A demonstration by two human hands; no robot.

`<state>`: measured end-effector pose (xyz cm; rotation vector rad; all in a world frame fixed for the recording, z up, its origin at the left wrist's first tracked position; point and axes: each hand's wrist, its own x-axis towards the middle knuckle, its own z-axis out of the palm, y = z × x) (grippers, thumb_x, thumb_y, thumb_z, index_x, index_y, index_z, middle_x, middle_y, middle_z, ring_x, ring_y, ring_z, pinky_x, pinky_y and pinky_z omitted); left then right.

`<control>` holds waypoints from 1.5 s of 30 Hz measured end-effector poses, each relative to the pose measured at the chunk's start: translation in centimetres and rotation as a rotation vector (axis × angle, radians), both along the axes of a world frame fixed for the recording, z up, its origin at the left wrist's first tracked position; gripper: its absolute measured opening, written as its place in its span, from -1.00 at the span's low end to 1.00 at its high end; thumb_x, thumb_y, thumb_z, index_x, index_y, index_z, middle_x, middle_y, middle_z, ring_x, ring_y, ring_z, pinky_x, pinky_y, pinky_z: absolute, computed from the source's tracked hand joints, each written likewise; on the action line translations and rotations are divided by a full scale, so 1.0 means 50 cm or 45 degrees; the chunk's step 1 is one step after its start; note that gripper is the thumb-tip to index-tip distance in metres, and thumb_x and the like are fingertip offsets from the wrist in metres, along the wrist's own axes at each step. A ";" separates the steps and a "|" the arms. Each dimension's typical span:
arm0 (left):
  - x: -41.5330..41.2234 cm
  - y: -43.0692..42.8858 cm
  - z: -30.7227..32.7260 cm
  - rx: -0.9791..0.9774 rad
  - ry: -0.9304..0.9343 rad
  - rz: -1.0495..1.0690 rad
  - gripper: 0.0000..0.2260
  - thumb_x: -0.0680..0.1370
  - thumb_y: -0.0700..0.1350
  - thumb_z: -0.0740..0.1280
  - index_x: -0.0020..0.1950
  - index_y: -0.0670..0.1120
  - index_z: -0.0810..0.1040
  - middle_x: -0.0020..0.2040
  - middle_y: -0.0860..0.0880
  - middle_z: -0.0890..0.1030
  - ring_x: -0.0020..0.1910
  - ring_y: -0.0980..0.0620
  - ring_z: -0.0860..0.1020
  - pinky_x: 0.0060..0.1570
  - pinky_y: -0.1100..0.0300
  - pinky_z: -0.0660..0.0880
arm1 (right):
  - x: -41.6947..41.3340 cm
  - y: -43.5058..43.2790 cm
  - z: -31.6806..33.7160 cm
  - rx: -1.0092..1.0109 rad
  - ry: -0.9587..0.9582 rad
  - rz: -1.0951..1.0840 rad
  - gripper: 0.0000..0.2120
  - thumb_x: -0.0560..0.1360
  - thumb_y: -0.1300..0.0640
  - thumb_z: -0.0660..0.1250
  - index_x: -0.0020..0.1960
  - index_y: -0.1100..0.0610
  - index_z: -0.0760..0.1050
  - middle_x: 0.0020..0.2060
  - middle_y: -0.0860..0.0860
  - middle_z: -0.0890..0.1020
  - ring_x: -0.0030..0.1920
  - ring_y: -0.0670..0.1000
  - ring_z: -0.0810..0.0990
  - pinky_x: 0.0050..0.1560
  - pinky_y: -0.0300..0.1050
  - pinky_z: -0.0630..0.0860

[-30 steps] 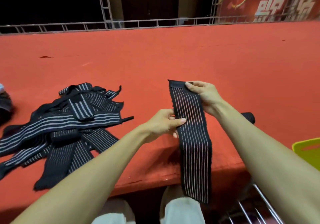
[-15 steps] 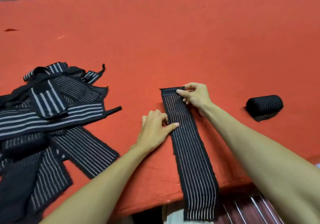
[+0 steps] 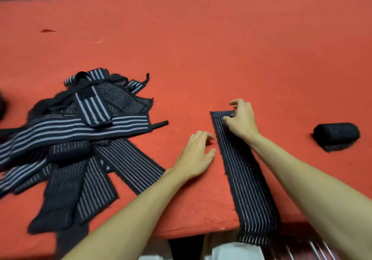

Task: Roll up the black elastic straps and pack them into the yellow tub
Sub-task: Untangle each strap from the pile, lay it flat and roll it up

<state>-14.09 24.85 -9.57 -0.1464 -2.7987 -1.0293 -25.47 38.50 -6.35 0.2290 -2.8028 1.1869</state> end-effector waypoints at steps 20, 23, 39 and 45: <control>0.123 -0.491 0.061 0.068 0.329 0.657 -0.82 0.51 -0.25 0.30 -0.03 0.04 0.53 -0.06 0.11 0.47 -0.06 0.12 0.49 0.17 -0.02 0.42 | 0.131 -0.455 0.061 -0.277 -0.338 0.604 -0.91 0.55 0.20 0.33 -0.13 0.12 0.55 -0.24 0.05 0.65 -0.30 -0.05 0.57 -0.24 -0.18 0.58; 0.101 -0.497 0.038 0.340 0.381 0.833 -0.83 0.53 -0.31 0.28 -0.01 -0.05 0.52 -0.01 0.04 0.47 -0.13 0.21 0.48 0.06 0.14 0.47 | 0.113 -0.518 0.040 -0.424 -0.558 0.589 -0.90 0.57 0.13 0.33 -0.10 0.14 0.52 -0.20 0.08 0.62 -0.35 -0.08 0.54 -0.30 -0.25 0.51; 0.131 -0.489 0.051 0.316 0.446 0.679 -0.70 0.56 -0.31 0.22 0.22 -0.05 0.55 0.03 0.19 0.46 0.13 0.10 0.42 0.04 0.48 0.30 | 0.128 -0.535 0.091 -0.476 -0.686 0.541 -0.84 0.41 0.22 0.48 -0.26 0.16 0.51 -0.28 0.08 0.50 -0.33 -0.04 0.46 -0.23 -0.17 0.50; 0.146 -0.456 0.062 -0.262 0.462 0.364 -0.61 0.54 -0.19 0.36 0.37 0.02 0.49 0.29 0.05 0.46 0.26 0.03 0.29 0.27 0.24 0.12 | 0.143 -0.413 0.134 -0.640 -0.754 0.643 -0.78 0.47 0.38 0.32 -0.28 0.17 0.38 -0.26 0.14 0.54 -0.32 0.06 0.62 -0.29 -0.12 0.64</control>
